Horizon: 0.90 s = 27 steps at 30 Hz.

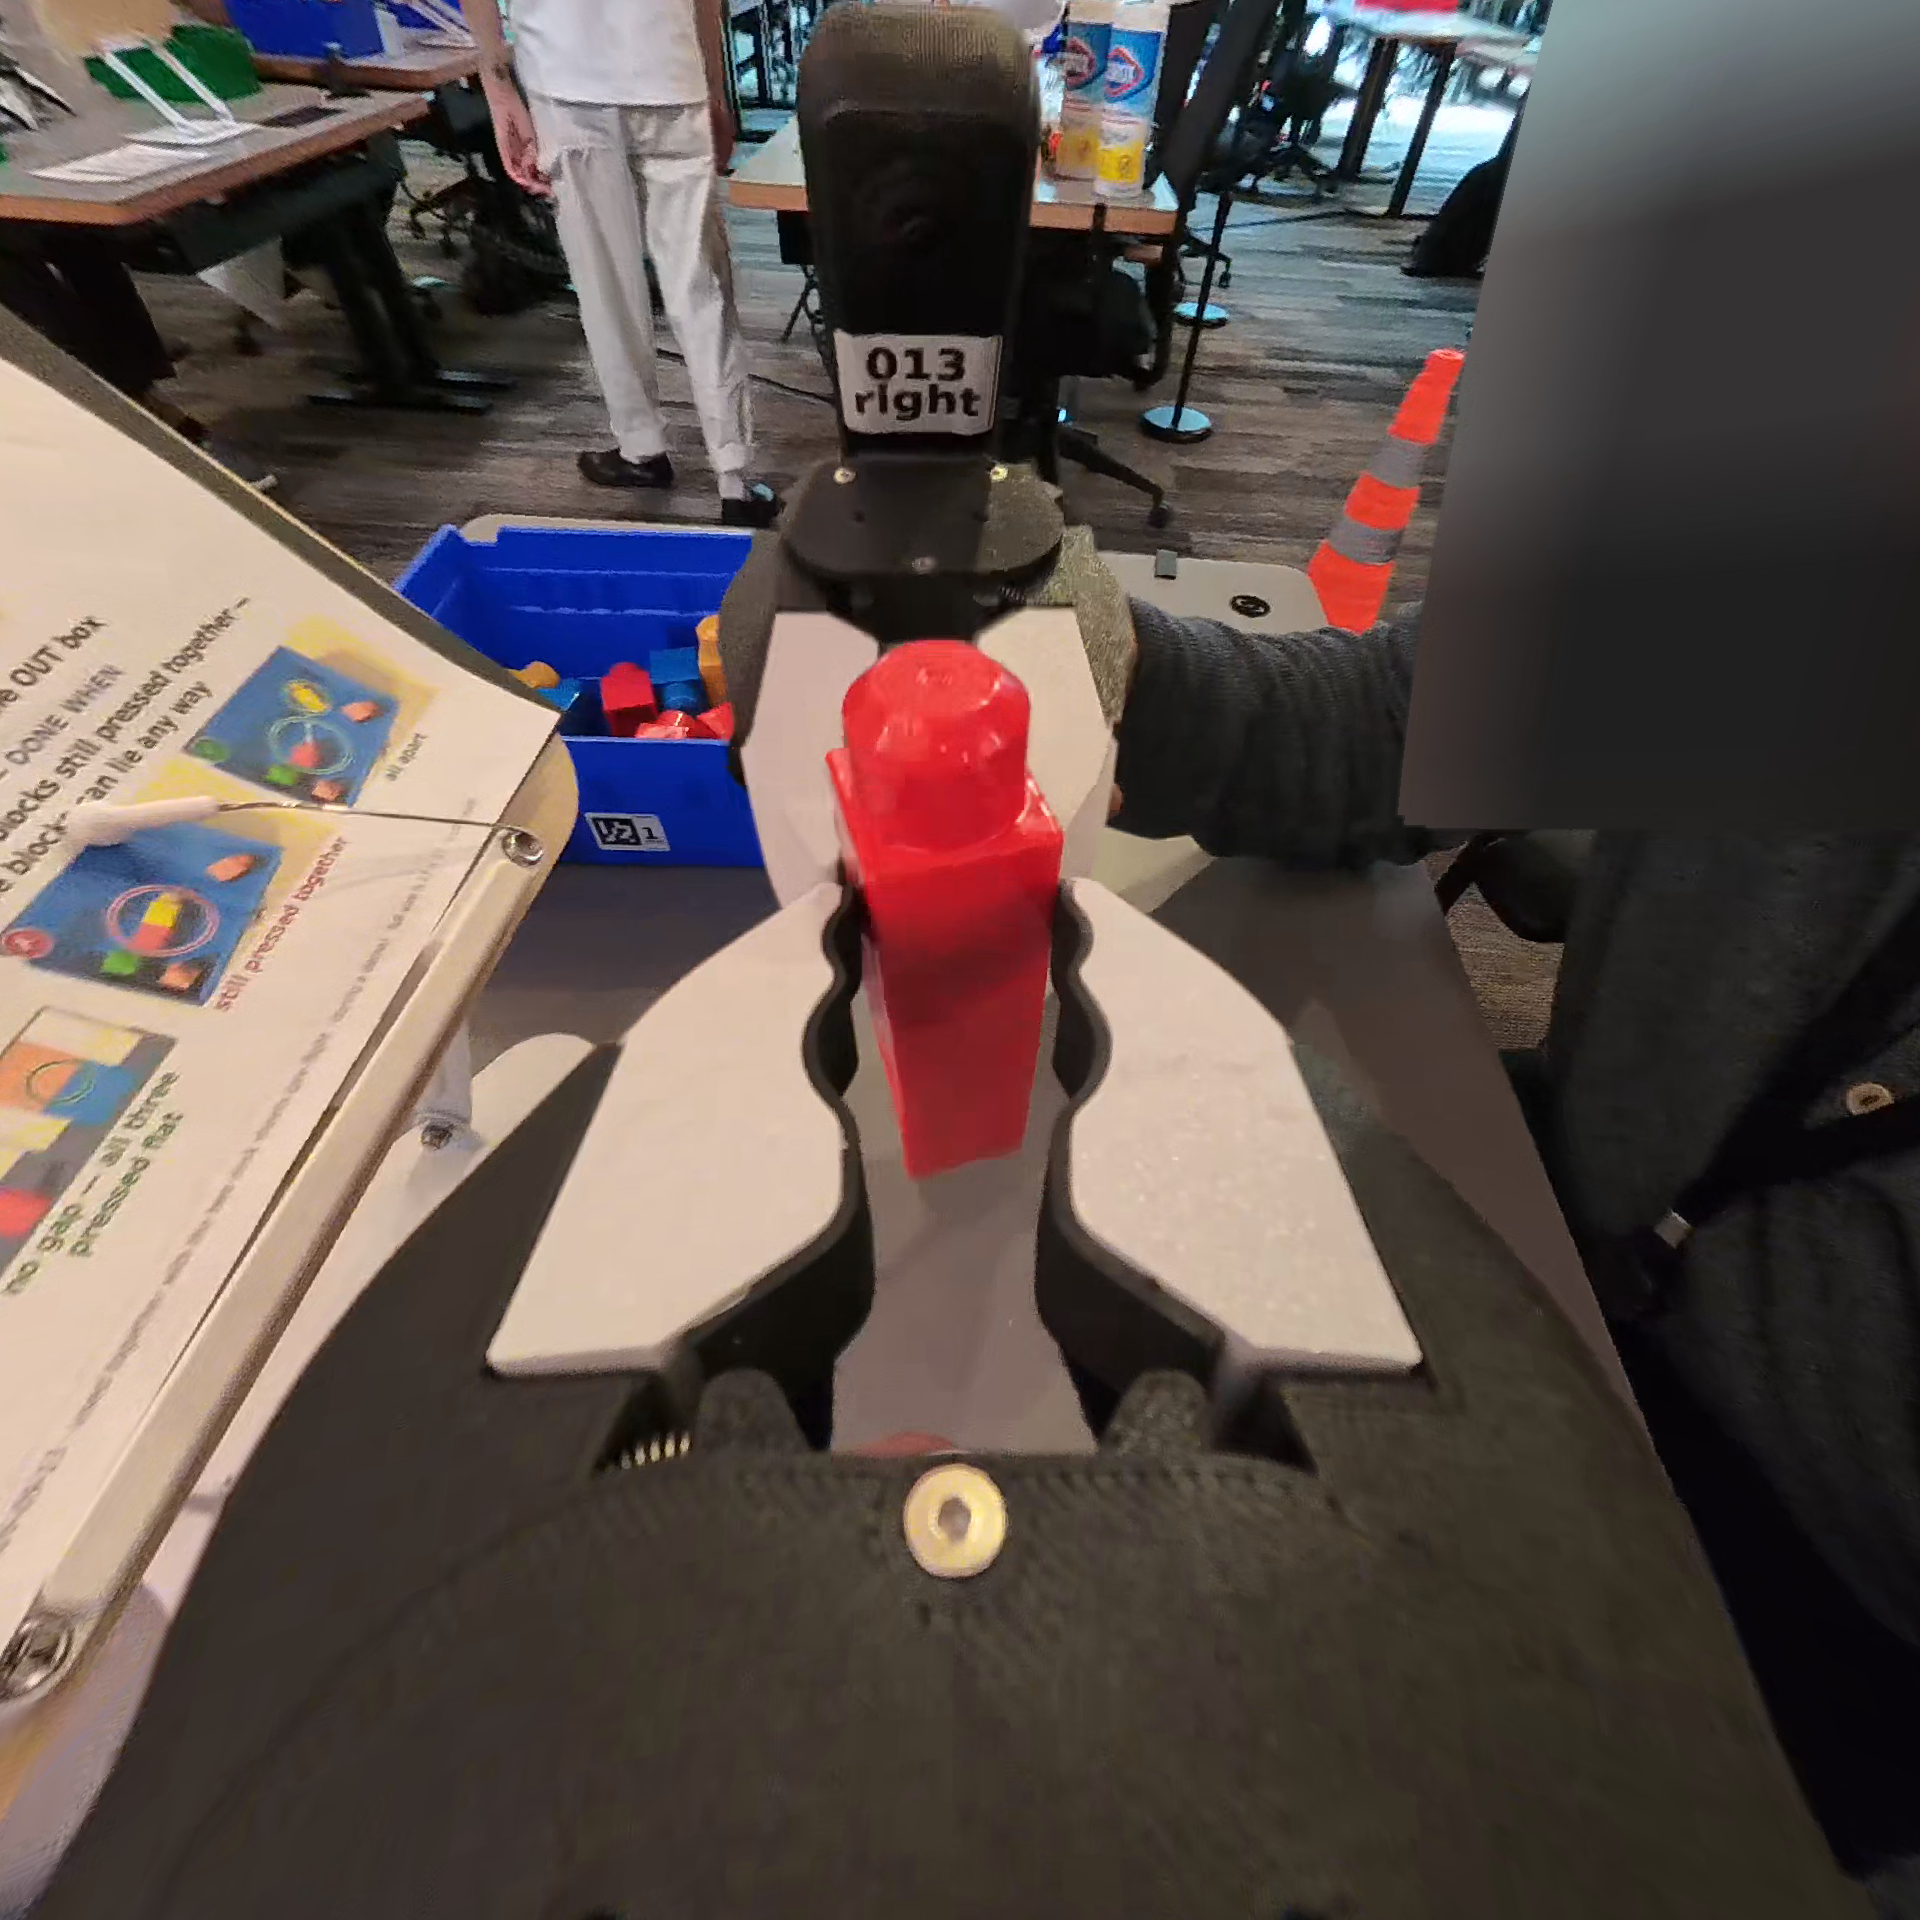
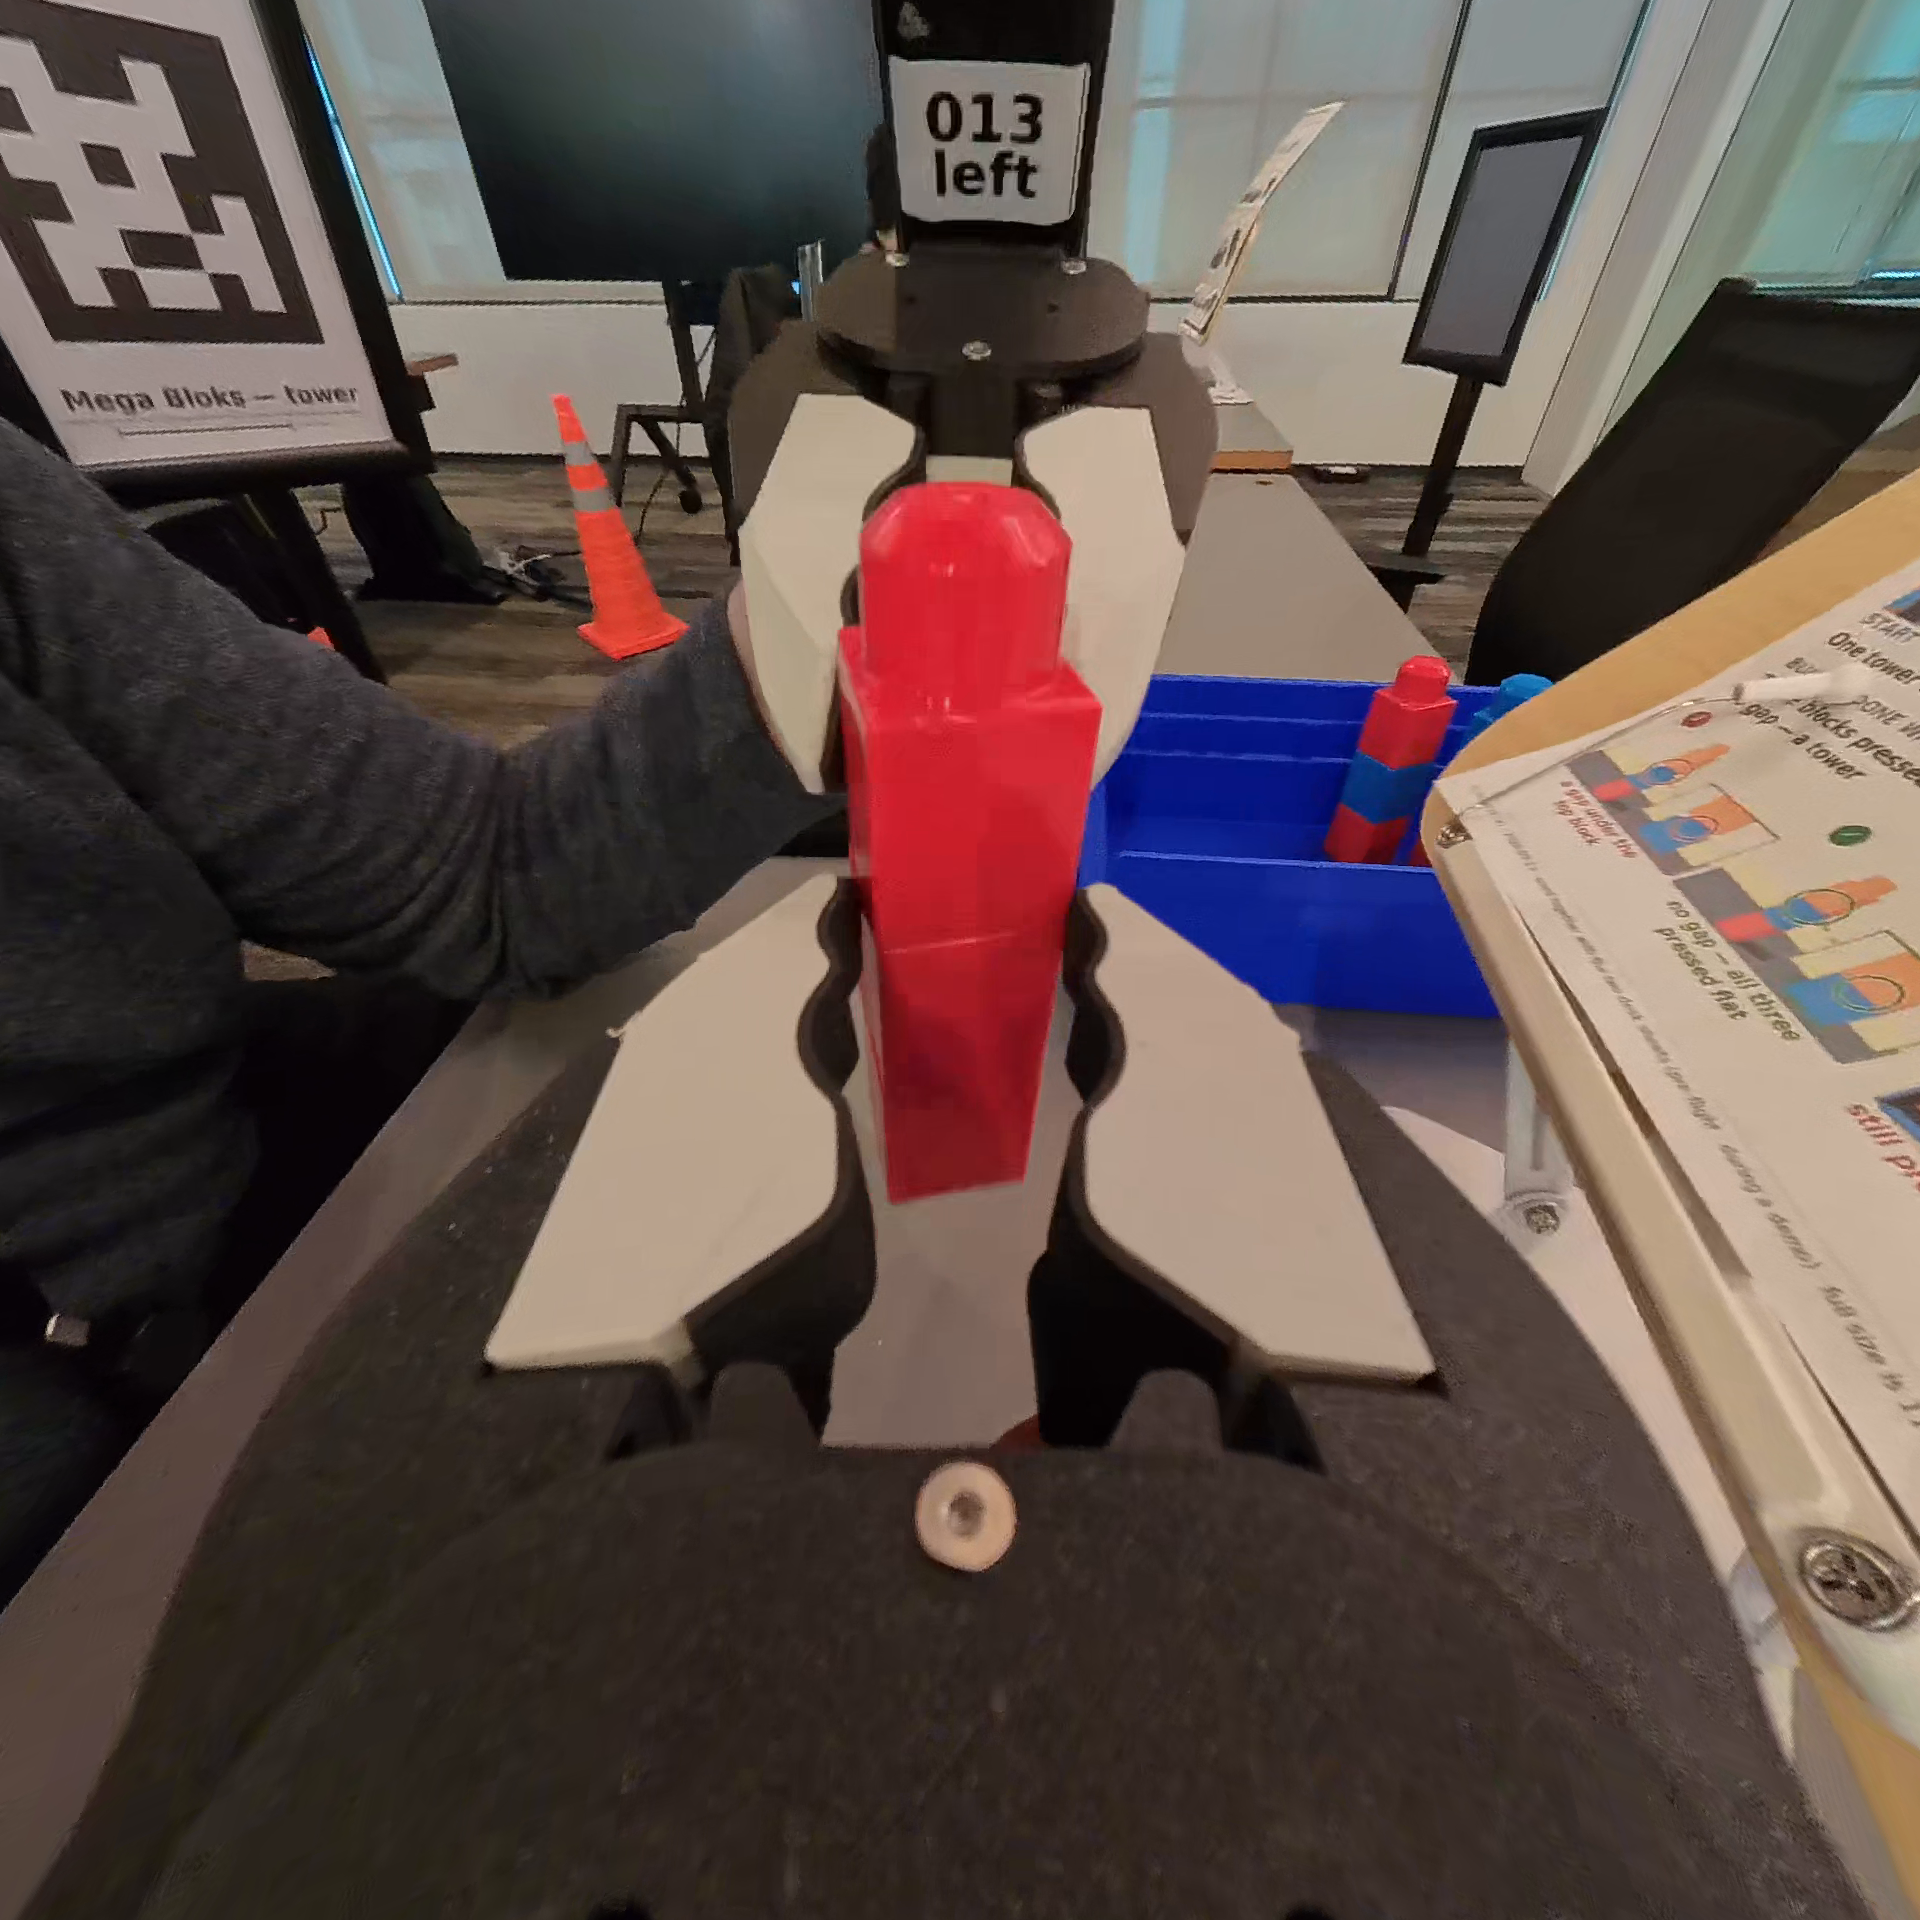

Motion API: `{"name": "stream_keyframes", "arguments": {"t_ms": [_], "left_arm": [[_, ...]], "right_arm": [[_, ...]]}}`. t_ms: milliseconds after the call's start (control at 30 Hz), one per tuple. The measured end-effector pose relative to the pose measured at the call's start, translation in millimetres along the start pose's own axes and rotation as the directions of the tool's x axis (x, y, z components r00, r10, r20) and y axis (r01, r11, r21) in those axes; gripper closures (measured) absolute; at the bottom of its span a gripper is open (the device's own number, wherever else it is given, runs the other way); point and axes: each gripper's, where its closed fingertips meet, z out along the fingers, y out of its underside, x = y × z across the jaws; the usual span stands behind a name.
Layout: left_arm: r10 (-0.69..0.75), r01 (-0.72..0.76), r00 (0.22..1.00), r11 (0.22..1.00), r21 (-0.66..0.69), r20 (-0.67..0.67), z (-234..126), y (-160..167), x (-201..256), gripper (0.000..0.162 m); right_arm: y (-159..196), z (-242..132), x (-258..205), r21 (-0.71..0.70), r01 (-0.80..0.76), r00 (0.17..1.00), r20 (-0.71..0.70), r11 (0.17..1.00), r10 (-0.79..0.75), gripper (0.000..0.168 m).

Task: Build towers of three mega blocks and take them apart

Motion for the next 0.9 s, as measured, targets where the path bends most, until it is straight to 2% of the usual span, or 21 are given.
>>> {"name": "stream_keyframes", "arguments": {"t_ms": [133,200,300,400,500,567,667,833,900], "left_arm": [[0.007,-0.008,1.0,0.999,0.051,0.019,-1.8,-5.6,-5.4,0.127],[-0.009,0.008,1.0,0.998,0.063,0.012,-6.0,-4.7,-8.0,0.116],[-0.027,0.027,0.999,1.0,-0.016,0.044,-1.4,11.8,-17.5,0.102],[-0.051,0.052,0.998,0.997,-0.054,0.036,13.9,20.8,-20.5,0.098],[-0.055,0.057,0.998,0.996,-0.062,0.026,28.6,23.6,-20.3,0.104],[-0.068,0.068,0.998,0.997,-0.035,0.011,32.6,20.9,-20.3,0.124],[-0.087,0.087,0.996,0.996,-0.016,0.016,33.0,19.4,-23.4,0.126],[-0.055,0.056,0.998,0.992,-0.112,0.01,38.9,32.7,-17.5,0.126],[-0.04,0.041,0.999,0.988,-0.151,0.008,42.9,38.2,-15.1,0.126]], "right_arm": [[-5.2,-3.8,5.1,0.043,-0.039,0.999,-0.008,0.998,0.039,0.132],[-9.3,-9.3,12.8,0.072,-0.053,0.997,-0.046,0.996,0.056,0.132],[-18.3,-18.6,22.1,0.144,-0.064,0.993,-0.088,0.987,0.077,0.132],[-18.4,-20.3,23.6,0.152,-0.063,0.993,-0.091,0.986,0.078,0.132],[-18.6,-18.0,21.9,0.156,-0.06,0.994,-0.085,0.986,0.074,0.132],[-18.0,-16.9,21.3,0.148,-0.052,0.994,-0.091,0.988,0.066,0.132],[-18.1,-20.3,23.7,0.145,-0.05,0.992,-0.106,0.988,0.066,0.132],[-31.0,-30.9,18.8,0.178,-0.012,0.994,-0.109,0.984,0.032,0.122],[-30.9,-32.2,14.9,0.161,0.006,0.995,-0.099,0.987,0.01,0.131]]}}
